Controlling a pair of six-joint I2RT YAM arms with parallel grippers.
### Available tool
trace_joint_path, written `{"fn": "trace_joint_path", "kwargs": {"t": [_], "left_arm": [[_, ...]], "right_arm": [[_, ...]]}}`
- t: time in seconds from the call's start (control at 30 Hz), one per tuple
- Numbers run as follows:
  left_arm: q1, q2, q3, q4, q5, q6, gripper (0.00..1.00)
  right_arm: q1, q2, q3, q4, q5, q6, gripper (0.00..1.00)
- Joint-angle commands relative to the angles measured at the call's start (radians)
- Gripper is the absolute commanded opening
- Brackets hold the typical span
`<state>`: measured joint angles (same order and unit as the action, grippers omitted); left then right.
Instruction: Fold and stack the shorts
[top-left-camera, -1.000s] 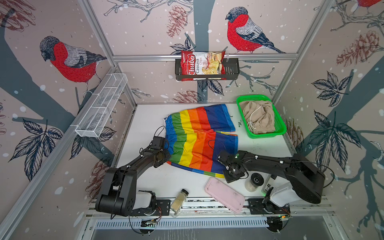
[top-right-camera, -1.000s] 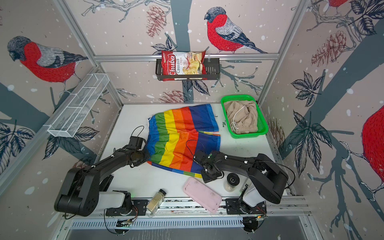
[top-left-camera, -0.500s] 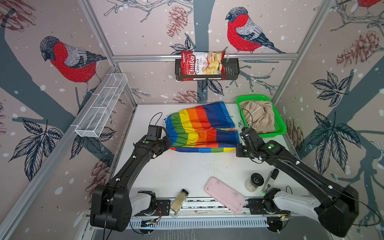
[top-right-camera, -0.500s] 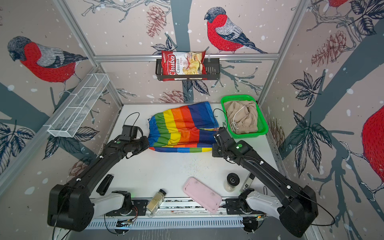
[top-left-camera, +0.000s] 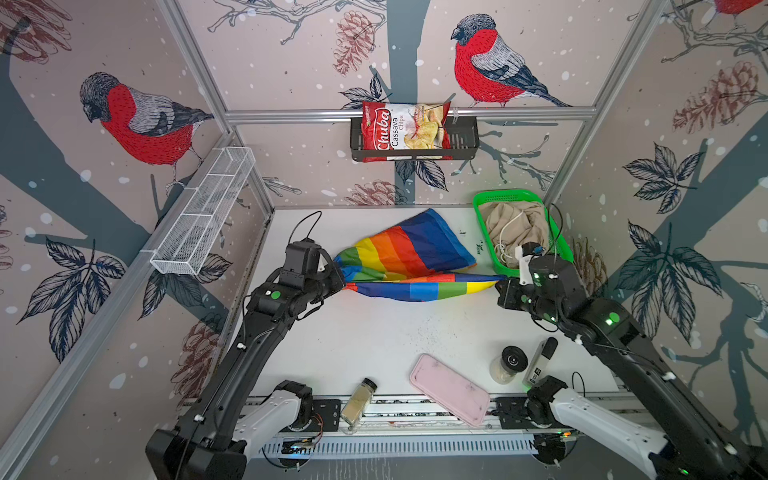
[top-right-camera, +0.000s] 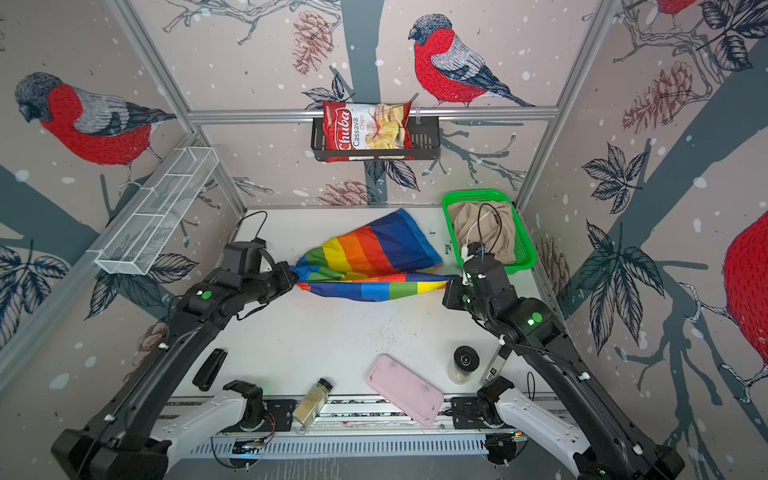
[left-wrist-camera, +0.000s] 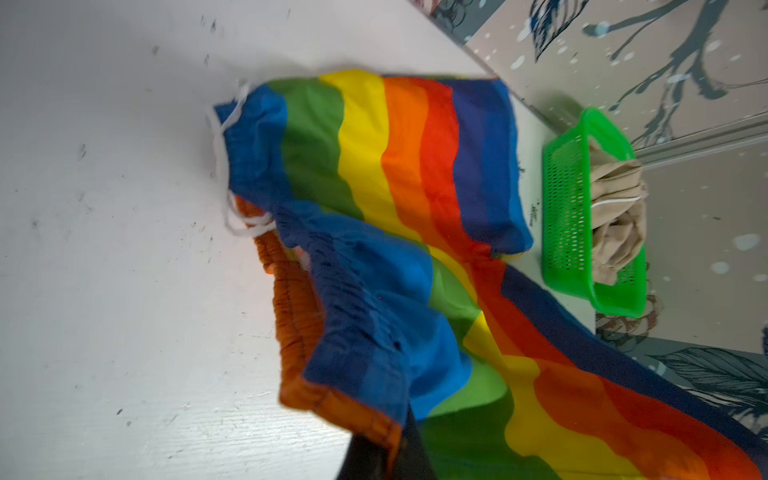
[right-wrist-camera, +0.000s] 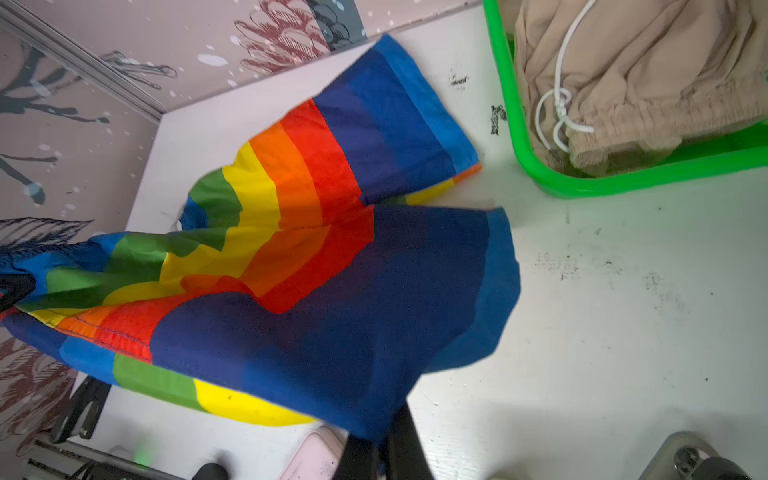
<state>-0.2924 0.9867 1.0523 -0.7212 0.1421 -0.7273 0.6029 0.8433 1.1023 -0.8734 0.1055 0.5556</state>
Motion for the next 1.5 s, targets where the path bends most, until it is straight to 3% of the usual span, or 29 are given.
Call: {"fn": "trace_joint_path", "kwargs": {"t": [0.0,0.27,0.43,0.67,0.83,1.07,1.3,1.37,1.47], "left_arm": [[-0.001,-0.029,0.023,-0.055,-0.088,-0.003,0.00],[0.009,0.072,-0.040,0.068,-0.092,0.003,0.00],[0.104,0.152,-0.074,0.139,-0.023,0.021,0.00],[0.225,0.314,-0.070,0.274,-0.012,0.037,0.00],[0.286,0.495,0.002,0.253,-0.045,0.025,0.00],[0.295,0.664,0.027,0.327,-0.074,0.001,0.00],[0.295,0.769,0.035,0.340,-0.113,0.005,0.00],[0.295,0.788,0.041,0.341,-0.122,0.001,0.02],[0.295,0.797,0.050,0.342,-0.128,-0.003,0.20]], "right_arm": [[-0.001,0.011,0.043,-0.007,0.081,0.002,0.00],[-0.070,0.246,0.096,0.325,0.113,-0.117,0.00],[-0.133,0.486,0.246,0.459,0.092,-0.181,0.00],[-0.143,0.839,0.476,0.557,0.098,-0.265,0.00],[-0.145,1.084,0.597,0.621,0.148,-0.300,0.00],[-0.145,1.360,0.736,0.706,0.140,-0.324,0.00],[-0.143,1.520,0.823,0.745,0.117,-0.307,0.00],[-0.143,1.557,0.846,0.743,0.108,-0.300,0.08],[-0.144,1.584,0.869,0.737,0.099,-0.305,0.29]]}}
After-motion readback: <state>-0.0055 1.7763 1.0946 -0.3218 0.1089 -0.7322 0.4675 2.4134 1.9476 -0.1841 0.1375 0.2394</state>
